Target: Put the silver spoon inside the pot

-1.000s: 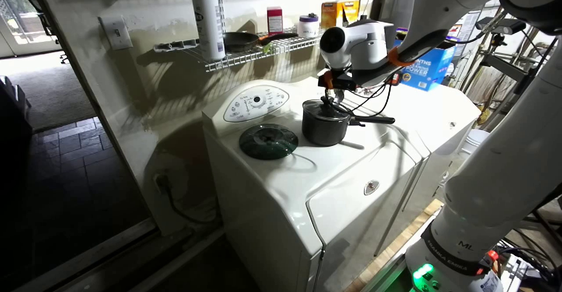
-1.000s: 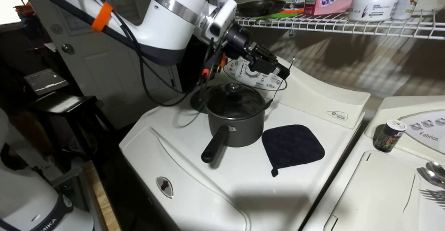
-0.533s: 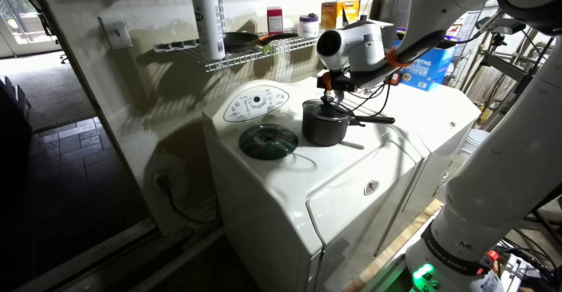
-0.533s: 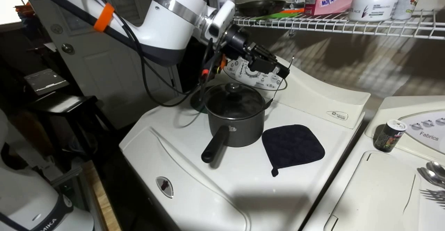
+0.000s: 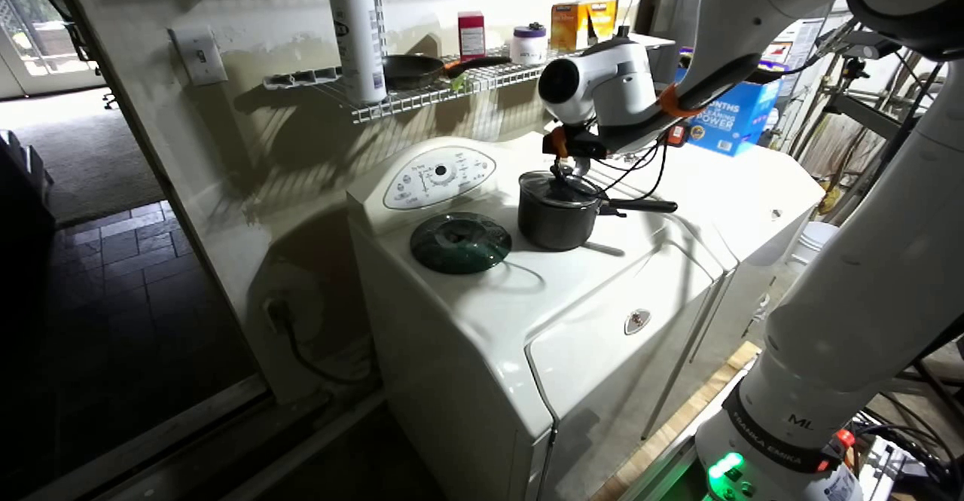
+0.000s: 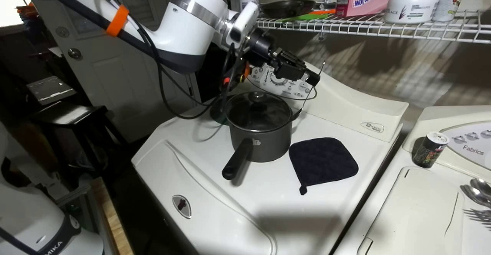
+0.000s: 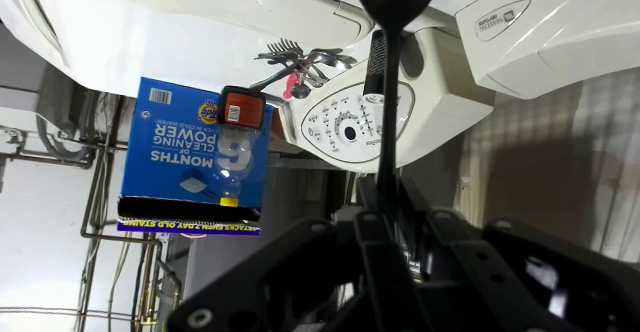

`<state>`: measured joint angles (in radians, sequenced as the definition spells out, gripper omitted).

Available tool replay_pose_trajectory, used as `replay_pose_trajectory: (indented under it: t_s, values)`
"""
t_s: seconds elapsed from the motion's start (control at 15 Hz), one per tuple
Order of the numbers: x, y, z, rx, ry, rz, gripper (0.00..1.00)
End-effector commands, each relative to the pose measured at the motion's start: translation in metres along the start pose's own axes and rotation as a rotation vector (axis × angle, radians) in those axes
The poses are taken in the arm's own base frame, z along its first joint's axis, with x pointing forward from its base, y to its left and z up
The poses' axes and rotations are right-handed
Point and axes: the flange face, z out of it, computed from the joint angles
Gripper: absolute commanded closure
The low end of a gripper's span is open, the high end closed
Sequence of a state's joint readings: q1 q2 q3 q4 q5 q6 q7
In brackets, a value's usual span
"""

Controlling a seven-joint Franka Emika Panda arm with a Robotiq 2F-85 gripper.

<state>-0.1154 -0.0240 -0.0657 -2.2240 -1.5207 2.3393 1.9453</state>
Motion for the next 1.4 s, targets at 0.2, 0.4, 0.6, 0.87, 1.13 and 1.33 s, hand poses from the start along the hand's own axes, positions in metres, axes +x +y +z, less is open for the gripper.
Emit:
replay_pose_trajectory:
  t_s: [0.2, 0.4, 0.6, 0.87, 1.13, 1.33]
  values:
    - [-0.006, -0.011, 0.000, -0.003, 0.064, -0.005, 0.96]
    - [-0.010, -0.012, 0.001, -0.009, 0.079, -0.015, 0.96]
    - [-0.013, -0.013, 0.000, -0.011, 0.089, -0.024, 0.96]
    - [-0.018, -0.014, -0.002, -0.011, 0.113, -0.035, 0.96]
    - [-0.022, -0.016, -0.003, -0.012, 0.135, -0.043, 0.96]
    - [-0.026, -0.017, -0.004, -0.017, 0.144, -0.052, 0.96]
